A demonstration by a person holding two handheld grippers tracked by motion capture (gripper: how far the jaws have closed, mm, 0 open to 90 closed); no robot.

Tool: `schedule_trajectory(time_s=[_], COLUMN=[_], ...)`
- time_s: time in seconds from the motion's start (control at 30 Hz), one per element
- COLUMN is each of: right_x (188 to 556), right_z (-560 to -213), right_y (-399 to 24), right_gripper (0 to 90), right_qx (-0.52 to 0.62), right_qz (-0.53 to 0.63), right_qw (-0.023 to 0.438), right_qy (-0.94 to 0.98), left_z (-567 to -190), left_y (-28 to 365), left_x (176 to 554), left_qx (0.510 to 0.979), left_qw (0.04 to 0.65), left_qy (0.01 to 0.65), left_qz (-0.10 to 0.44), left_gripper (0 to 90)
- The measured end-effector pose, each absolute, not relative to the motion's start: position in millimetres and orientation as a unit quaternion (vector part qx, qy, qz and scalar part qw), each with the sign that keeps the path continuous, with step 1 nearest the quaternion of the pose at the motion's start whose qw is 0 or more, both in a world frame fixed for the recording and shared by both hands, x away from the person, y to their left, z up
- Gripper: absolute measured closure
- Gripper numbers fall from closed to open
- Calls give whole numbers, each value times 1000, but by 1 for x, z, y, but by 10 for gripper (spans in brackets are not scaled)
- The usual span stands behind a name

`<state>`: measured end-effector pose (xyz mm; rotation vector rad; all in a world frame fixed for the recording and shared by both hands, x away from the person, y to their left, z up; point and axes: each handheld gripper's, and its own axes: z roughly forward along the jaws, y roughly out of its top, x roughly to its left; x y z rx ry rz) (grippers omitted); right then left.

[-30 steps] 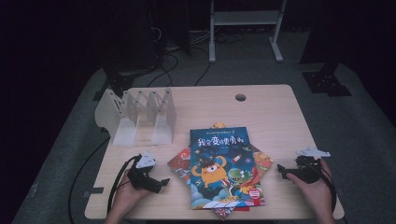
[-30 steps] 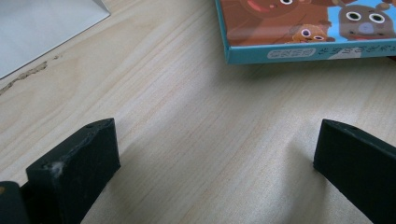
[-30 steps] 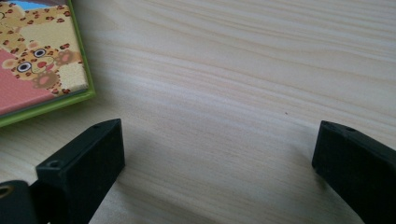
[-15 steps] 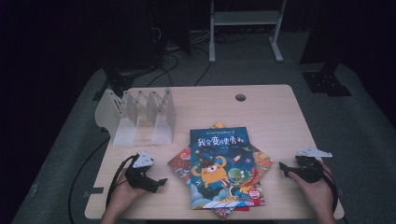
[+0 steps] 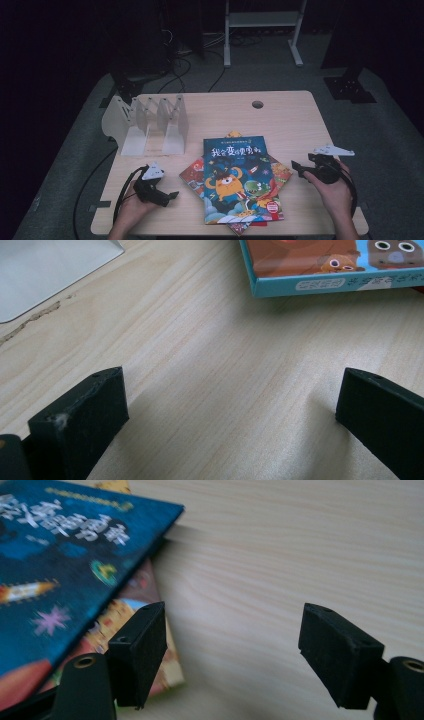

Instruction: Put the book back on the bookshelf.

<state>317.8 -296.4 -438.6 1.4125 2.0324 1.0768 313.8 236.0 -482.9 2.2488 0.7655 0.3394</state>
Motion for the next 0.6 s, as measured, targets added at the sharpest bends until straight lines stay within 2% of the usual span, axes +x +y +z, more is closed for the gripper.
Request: schedule_trajectory(time_s=[0.6], right_x=[350], right_z=[-443], right_y=[-241], right_gripper=[314], right_qx=[480], right_qz=[404], right_qw=[179], right_qy=[758], left_z=[-483], left_y=[236], left_x=[314], left_qx=[873], left_qw=[362], left_qy=[298], left_qz=[132], left_gripper=[0])
